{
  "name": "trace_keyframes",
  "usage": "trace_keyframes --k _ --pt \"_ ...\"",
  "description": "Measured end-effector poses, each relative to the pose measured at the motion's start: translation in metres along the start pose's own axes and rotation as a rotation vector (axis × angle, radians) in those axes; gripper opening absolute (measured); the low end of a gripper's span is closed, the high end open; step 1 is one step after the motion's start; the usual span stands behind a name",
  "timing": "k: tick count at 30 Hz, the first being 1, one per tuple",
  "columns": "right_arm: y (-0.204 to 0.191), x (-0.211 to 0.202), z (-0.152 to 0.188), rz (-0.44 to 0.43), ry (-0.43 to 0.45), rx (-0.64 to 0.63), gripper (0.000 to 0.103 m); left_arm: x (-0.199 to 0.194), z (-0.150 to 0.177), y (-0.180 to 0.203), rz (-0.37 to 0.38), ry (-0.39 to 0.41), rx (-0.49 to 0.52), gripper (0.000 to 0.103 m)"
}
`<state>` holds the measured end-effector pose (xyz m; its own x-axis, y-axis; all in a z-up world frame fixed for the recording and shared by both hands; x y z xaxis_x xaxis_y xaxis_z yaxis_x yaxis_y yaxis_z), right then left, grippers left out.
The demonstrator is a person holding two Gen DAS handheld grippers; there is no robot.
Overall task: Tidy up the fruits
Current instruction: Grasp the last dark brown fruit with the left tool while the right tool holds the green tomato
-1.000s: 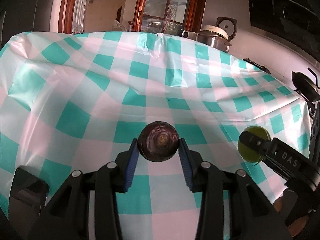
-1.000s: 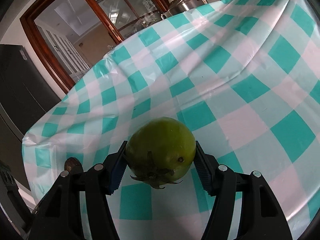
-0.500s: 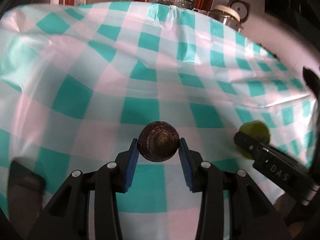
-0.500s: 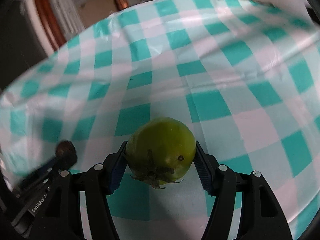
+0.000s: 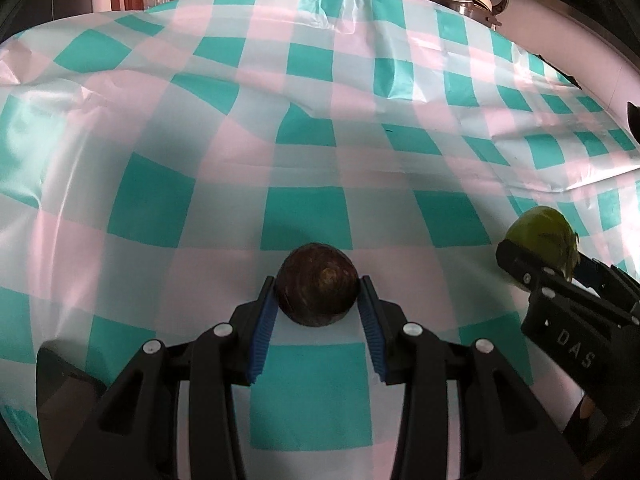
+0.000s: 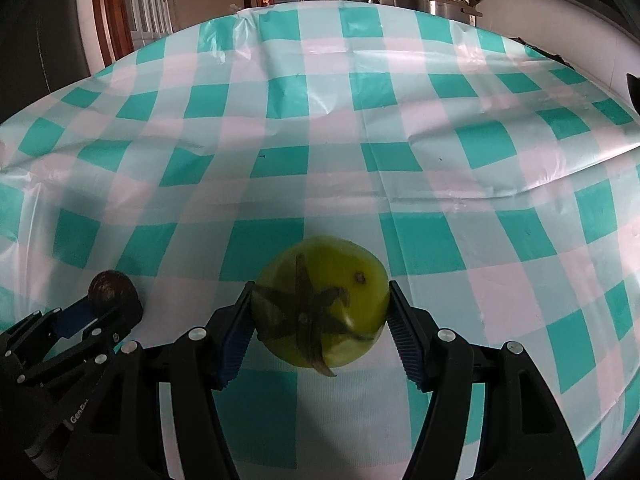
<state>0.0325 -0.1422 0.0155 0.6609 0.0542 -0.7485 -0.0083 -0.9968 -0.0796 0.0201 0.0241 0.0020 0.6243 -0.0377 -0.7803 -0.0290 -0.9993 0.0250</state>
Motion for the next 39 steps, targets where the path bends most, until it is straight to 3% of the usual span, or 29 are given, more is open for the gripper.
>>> trace_keyframes --k 7,9,17,30,33,39 --pt "0.002 0.017 -0.019 -0.011 -0.014 0.01 0.063 0.007 -0.009 -0.003 -0.014 -0.006 -0.014 0.053" --pt "0.001 0.02 -0.024 -0.012 -0.008 0.001 0.063 0.007 -0.009 -0.004 -0.025 0.0 -0.012 0.039" --pt "0.004 0.009 -0.016 -0.074 -0.007 0.025 0.062 -0.003 -0.001 -0.026 0.058 0.011 -0.072 0.039" --pt "-0.009 0.017 -0.013 -0.078 -0.038 -0.061 0.062 -0.004 0.001 -0.027 0.034 0.01 -0.053 0.039" --pt "-0.004 0.001 -0.007 -0.102 -0.019 -0.034 0.061 -0.015 0.003 -0.026 0.112 0.035 -0.045 0.039" --pt "0.013 -0.067 0.005 -0.167 0.069 -0.041 0.061 -0.059 0.01 -0.008 0.192 0.113 0.017 0.039"
Point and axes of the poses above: each gripper's, at about its wrist camera, not at the fingertips, and x roughly the way its jaws point, y to its right, z to its underside, the point moved 1 cm from there along x, roughly the way its jaws point, and after that the axes turned 2 degrees about x, right-handed, at the moved point
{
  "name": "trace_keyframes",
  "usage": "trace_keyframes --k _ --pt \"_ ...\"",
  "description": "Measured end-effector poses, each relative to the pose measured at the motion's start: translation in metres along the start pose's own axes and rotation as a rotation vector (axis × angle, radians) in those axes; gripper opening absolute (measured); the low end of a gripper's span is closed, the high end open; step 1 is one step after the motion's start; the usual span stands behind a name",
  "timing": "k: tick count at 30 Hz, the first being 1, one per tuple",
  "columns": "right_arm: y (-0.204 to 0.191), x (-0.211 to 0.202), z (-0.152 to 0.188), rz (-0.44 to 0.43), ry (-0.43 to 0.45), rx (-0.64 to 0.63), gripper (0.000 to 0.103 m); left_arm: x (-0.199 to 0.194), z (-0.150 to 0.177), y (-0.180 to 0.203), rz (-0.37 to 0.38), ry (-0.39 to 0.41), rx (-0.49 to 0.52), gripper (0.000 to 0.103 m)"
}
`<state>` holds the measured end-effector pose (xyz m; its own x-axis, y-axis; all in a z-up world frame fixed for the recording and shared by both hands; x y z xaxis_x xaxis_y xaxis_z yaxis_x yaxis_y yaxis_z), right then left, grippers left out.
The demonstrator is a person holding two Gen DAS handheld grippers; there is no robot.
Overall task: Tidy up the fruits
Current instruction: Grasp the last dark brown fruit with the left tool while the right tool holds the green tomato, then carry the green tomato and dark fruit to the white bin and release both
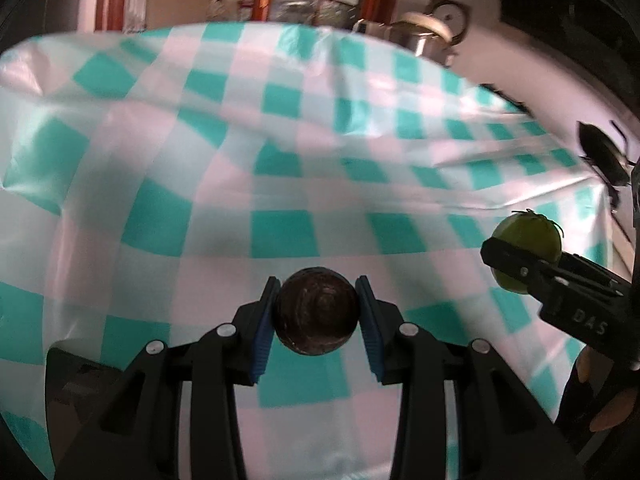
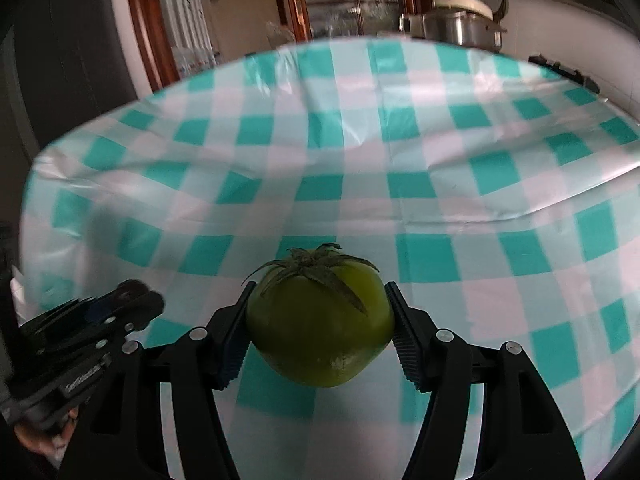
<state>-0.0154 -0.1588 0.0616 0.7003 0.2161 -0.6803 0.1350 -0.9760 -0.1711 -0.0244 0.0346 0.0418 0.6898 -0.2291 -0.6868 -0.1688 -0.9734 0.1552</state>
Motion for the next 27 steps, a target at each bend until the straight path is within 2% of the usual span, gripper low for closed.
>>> trace_keyframes --k 10,16,21,27 --pt "0.037 -0.095 0.033 0.05 0.074 -0.026 0.062 -0.044 0.011 0.073 0.064 0.043 0.145 0.039" --pt "0.076 -0.154 0.074 0.104 0.1 -0.002 0.062 -0.07 0.022 0.122 0.107 0.07 0.244 0.039" --pt "0.11 -0.194 0.115 0.144 0.075 0.026 0.062 -0.087 0.04 0.176 0.184 0.066 0.367 0.039" --pt "0.164 -0.236 0.165 0.206 0.053 0.141 0.062 -0.091 0.071 0.251 0.289 0.016 0.527 0.039"
Point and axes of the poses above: each gripper's, at about its wrist camera, not at the fingertips, and x roughly the way its jaws point, y to its right, z to its underside, the point moved 1 cm from there along x, roughly the way its jaws point, and after that the axes turned 2 degrees about x, right-handed, at the moved point
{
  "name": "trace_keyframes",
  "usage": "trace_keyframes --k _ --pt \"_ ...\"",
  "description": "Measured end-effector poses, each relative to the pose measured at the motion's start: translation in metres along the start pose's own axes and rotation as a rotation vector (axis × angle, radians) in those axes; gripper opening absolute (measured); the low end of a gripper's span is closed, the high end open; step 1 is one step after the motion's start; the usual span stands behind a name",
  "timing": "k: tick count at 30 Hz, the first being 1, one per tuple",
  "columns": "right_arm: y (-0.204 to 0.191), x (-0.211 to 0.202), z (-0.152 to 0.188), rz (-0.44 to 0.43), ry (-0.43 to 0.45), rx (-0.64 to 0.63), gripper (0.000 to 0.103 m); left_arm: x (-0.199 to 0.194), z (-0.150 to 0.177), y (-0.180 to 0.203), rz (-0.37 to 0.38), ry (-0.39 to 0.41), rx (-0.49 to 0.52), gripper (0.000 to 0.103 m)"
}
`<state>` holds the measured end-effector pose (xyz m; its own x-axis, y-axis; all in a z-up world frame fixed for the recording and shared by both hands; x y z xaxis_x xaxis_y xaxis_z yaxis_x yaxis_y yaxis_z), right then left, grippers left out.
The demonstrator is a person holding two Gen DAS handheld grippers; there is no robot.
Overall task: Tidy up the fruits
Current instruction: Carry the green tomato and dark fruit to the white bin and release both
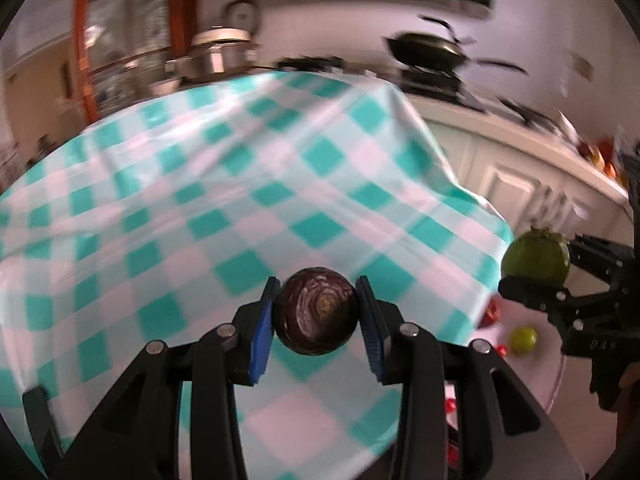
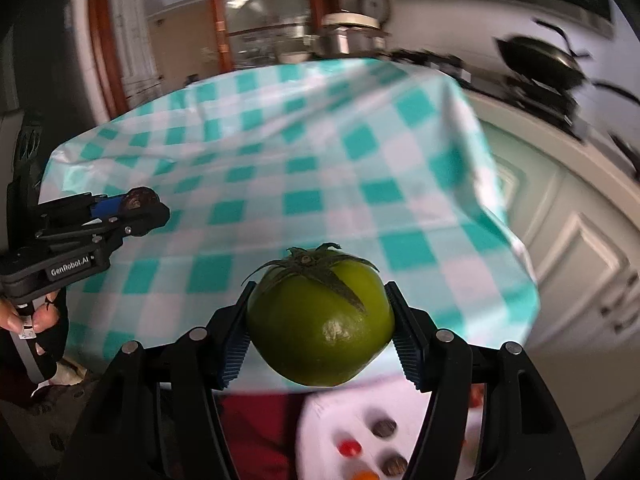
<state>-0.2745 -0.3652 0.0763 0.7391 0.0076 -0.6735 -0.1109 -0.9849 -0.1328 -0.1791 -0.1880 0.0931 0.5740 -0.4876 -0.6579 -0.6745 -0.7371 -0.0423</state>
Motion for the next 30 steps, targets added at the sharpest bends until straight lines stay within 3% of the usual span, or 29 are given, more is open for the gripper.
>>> trace_keyframes --k 10,17,22,30 --pt "0.082 -0.048 0.057 0.079 0.031 0.164 0.062 0.019 -0.003 0.133 0.114 -0.046 0.31 0.039" --pt "0.12 -0.043 0.098 0.161 -0.003 0.245 0.062 0.053 0.012 0.214 0.193 -0.14 0.477 0.039" --pt "0.149 -0.01 0.147 0.245 -0.129 0.348 0.062 0.115 0.037 0.253 0.258 -0.289 0.495 0.039" --pt "0.173 0.048 0.219 0.318 -0.368 0.394 0.062 0.193 0.081 0.294 0.271 -0.397 0.578 0.039"
Point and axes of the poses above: each gripper's, at about its wrist camera, not at the fingertips, and x roughly the way its jaws point, y to its right, z to its underside, the point moved 1 cm from there along x, roughly the way its jaws point, and after that the axes turned 2 degrees about x, right-handed, at the moved point
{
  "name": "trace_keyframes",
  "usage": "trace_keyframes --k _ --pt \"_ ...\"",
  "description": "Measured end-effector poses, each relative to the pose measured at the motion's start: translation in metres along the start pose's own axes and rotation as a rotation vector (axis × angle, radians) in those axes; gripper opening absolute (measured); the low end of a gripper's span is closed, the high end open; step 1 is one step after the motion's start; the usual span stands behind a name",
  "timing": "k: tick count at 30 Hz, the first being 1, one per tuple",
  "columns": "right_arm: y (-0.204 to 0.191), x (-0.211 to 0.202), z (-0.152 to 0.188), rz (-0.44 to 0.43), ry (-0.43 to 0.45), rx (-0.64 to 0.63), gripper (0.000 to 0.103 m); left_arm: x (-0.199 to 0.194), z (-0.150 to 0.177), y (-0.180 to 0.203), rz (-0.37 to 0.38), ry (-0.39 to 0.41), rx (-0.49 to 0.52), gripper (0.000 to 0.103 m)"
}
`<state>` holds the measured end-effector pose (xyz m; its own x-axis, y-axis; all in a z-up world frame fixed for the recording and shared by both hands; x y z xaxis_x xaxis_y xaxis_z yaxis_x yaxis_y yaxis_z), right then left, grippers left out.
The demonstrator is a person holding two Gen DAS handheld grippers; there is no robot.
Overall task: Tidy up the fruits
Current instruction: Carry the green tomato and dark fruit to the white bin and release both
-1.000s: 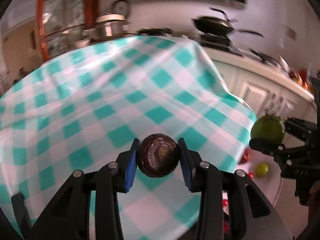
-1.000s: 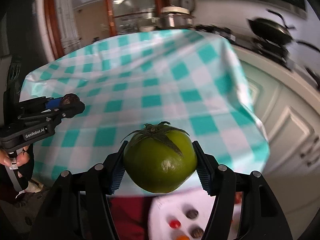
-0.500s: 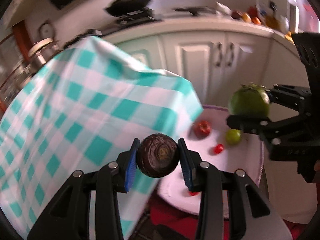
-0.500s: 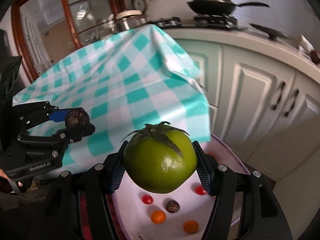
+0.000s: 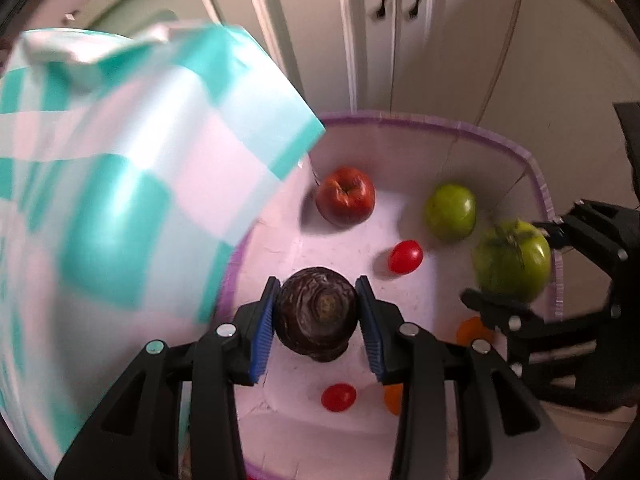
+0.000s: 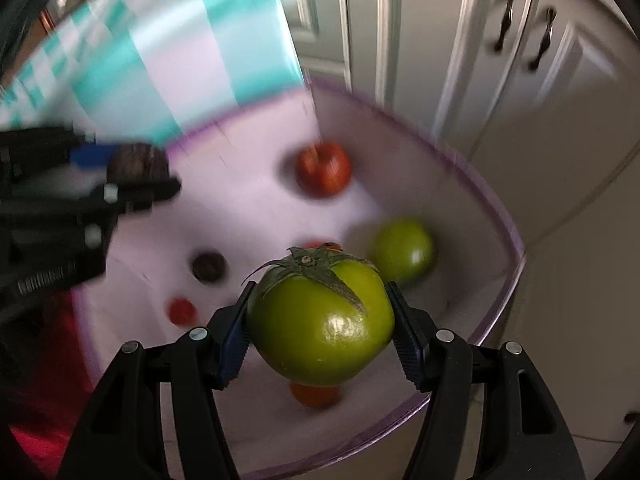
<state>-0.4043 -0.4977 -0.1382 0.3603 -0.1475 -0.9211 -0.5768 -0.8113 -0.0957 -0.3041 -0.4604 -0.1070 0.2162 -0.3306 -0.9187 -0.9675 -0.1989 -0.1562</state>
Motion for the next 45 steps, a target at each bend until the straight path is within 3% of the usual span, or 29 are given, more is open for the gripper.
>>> trace_keyframes --k 3,7,9,13,18,30,34,39,41,45 --pt "-0.001 0.024 0.009 0.025 -0.073 -0.023 0.062 0.039 -0.006 0.008 0.024 -0.069 0.028 0.039" --pt "-0.01 0.037 0.005 0.119 -0.107 -0.115 0.062 0.079 -0.007 0.02 0.038 -0.148 0.064 0.039" --pt "-0.01 0.043 -0.001 0.109 -0.149 -0.137 0.062 0.092 -0.007 0.019 0.065 -0.183 0.042 0.039" --pt "-0.02 0.052 -0.006 0.163 -0.183 -0.252 0.062 0.106 -0.003 0.006 0.067 -0.209 0.0 0.039" --pt "-0.03 0.071 -0.01 0.135 -0.228 -0.301 0.062 0.122 0.002 -0.01 0.116 -0.249 -0.083 0.039" --pt "-0.025 0.09 -0.017 0.127 -0.294 -0.265 0.062 0.135 0.006 -0.024 0.156 -0.269 -0.112 0.043" --pt "-0.021 0.084 -0.026 0.115 -0.256 -0.238 0.077 0.132 0.004 -0.031 0.168 -0.249 -0.135 0.054" --pt "-0.016 0.071 -0.029 0.116 -0.235 -0.217 0.079 0.122 0.002 -0.035 0.209 -0.22 -0.171 0.062" --pt "-0.011 0.057 -0.029 0.086 -0.202 -0.189 0.081 0.105 -0.001 -0.032 0.271 -0.187 -0.171 0.064" --pt "0.01 0.01 -0.033 0.028 -0.086 -0.092 0.087 0.063 0.008 -0.038 0.42 -0.11 -0.184 0.079"
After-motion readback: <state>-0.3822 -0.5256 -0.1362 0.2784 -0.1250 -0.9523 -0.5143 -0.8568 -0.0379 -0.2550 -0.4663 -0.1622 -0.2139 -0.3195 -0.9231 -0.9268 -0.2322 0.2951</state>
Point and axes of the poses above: each gripper's, at about its wrist camera, not at the fingertips, and x roughly the way its jaws point, y to its right, z to its underside, the point moved 1 cm from there along x, roughly the way its jaws point, and after that the axes turned 2 degrees about x, right-handed, at the moved point
